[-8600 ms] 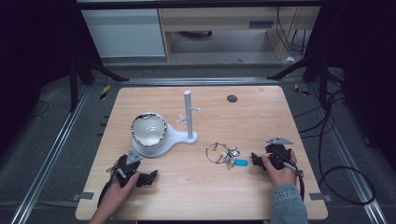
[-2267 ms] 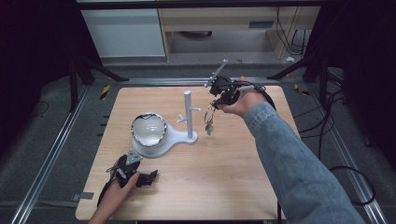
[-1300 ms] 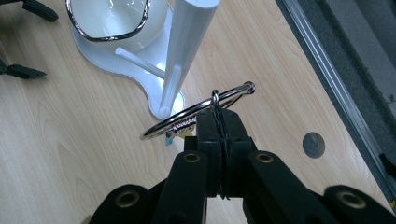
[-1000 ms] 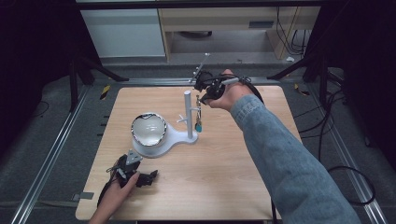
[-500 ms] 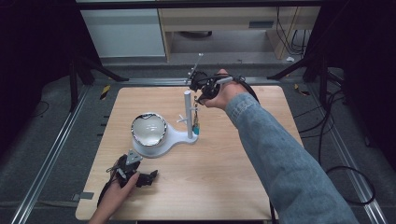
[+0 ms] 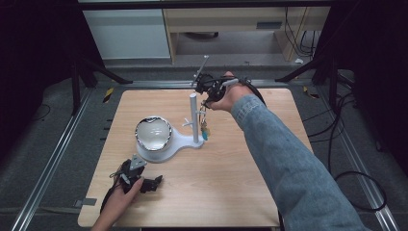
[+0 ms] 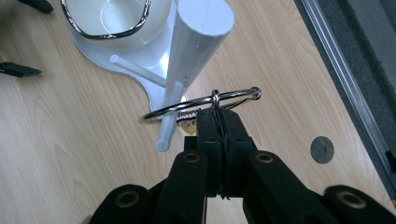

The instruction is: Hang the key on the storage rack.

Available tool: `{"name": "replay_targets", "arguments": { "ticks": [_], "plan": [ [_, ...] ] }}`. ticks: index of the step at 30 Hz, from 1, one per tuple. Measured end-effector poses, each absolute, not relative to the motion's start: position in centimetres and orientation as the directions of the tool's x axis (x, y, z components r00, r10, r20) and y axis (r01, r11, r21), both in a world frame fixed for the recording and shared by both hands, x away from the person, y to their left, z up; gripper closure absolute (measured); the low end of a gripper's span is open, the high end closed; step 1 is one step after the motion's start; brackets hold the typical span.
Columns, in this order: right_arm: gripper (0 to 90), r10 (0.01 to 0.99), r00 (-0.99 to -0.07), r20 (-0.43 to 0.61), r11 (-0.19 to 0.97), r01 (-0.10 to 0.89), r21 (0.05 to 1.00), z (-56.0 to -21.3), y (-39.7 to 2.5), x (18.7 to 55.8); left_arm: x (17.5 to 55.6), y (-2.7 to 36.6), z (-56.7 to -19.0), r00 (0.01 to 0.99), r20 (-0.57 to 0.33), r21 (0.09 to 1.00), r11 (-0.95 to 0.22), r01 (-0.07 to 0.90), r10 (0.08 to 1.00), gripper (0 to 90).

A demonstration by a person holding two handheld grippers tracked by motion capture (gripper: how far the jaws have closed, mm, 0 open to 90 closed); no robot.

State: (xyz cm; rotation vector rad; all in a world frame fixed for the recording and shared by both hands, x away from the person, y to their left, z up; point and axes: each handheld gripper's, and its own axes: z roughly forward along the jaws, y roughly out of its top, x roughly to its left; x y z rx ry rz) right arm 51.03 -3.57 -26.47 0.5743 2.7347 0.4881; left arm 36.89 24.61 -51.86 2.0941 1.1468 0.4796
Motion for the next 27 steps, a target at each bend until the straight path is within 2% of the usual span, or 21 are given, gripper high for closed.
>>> {"name": "replay_targets", "arguments": {
  "ticks": [27],
  "plan": [
    [88.5, 0.437, -0.885, -0.158, 0.857, 0.357, 0.370, -27.6, -3.5, 52.3, 36.9, 24.6, -51.8, 0.542, -0.008, 0.720, -0.371, 0.586, 0.841, 0.0]
  ]
}}
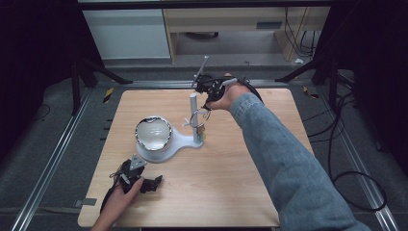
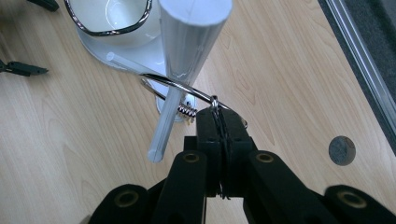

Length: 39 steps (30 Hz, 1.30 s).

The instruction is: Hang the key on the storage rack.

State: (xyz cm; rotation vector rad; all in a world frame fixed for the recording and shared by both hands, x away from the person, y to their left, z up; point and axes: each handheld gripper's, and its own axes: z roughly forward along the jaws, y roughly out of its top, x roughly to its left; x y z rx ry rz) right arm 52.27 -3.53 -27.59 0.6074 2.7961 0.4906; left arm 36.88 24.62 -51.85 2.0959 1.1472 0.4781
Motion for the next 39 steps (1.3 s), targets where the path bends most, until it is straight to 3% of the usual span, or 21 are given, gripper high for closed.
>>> {"name": "replay_targets", "arguments": {
  "ticks": [6, 14, 27, 39],
  "plan": [
    [87.4, 0.439, -0.886, -0.149, 0.851, 0.357, 0.384, -27.6, -3.7, 52.2, 36.9, 24.6, -51.9, 0.542, -0.009, 0.722, -0.369, 0.585, 0.840, 0.0],
    [76.4, 0.468, -0.870, -0.155, 0.828, 0.371, 0.421, -26.8, -4.9, 52.0, 36.9, 24.6, -51.9, 0.542, -0.008, 0.721, -0.371, 0.585, 0.840, 0.0],
    [53.3, 0.536, -0.821, -0.199, 0.783, 0.394, 0.481, -25.9, -7.3, 52.1, 36.9, 24.6, -51.9, 0.542, -0.008, 0.722, -0.371, 0.585, 0.840, 0.0],
    [21.6, 0.598, -0.768, -0.228, 0.737, 0.416, 0.532, -25.9, -8.9, 52.1, 36.9, 24.7, -51.8, 0.545, -0.006, 0.720, -0.375, 0.584, 0.838, 0.0]
  ]
}}
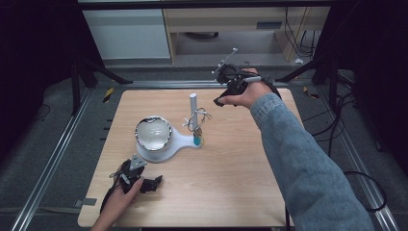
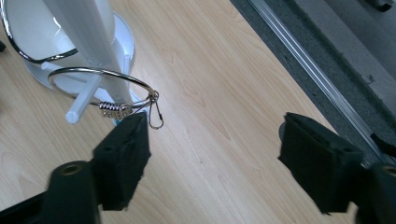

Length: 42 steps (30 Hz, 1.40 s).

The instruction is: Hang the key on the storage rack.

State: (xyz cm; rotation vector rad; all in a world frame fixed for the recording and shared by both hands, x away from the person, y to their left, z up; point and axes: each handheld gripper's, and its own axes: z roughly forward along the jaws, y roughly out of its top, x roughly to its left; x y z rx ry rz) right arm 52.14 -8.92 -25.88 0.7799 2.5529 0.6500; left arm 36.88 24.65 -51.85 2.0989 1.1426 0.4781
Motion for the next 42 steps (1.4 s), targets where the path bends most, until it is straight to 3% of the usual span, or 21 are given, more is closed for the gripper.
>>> {"name": "replay_targets", "arguments": {
  "ticks": [5, 9, 42],
  "plan": [
    [10.5, 0.613, -0.751, -0.246, 0.724, 0.411, 0.553, -26.0, -9.4, 52.1, 36.9, 24.7, -51.8, 0.545, -0.006, 0.720, -0.375, 0.585, 0.838, 0.0],
    [6.6, 0.612, -0.748, -0.258, 0.719, 0.390, 0.576, -26.1, -9.8, 51.9, 36.9, 24.7, -51.8, 0.544, -0.005, 0.720, -0.375, 0.584, 0.839, 0.0],
    [9.0, 0.697, -0.673, -0.248, 0.642, 0.431, 0.634, -27.9, -15.9, 50.2, 36.8, 24.6, -51.8, 0.543, -0.005, 0.719, -0.375, 0.586, 0.840, 0.0]
  ]
}}
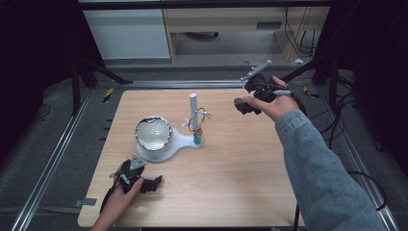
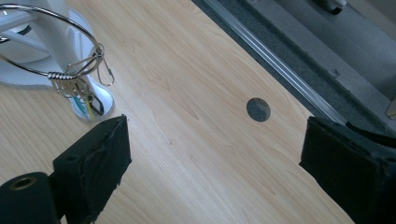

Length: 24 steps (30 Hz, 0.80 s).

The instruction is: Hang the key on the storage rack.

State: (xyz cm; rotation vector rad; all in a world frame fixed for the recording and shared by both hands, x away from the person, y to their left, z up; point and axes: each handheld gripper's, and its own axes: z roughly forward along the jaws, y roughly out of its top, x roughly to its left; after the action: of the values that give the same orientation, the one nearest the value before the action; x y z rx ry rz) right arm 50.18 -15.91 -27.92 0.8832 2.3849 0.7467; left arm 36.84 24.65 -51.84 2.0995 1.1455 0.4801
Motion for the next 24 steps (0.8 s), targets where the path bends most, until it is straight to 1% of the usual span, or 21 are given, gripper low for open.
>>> {"name": "replay_targets", "arguments": {
  "ticks": [10, 24],
  "plan": [
    [14.4, 0.719, -0.649, -0.249, 0.623, 0.443, 0.645, -29.0, -17.7, 49.5, 36.8, 24.6, -51.8, 0.542, -0.005, 0.719, -0.374, 0.586, 0.840, 0.0],
    [16.7, 0.736, -0.635, -0.234, 0.605, 0.462, 0.649, -31.3, -19.9, 48.5, 36.8, 24.6, -51.8, 0.542, -0.005, 0.720, -0.374, 0.585, 0.840, 0.0]
  ]
}}
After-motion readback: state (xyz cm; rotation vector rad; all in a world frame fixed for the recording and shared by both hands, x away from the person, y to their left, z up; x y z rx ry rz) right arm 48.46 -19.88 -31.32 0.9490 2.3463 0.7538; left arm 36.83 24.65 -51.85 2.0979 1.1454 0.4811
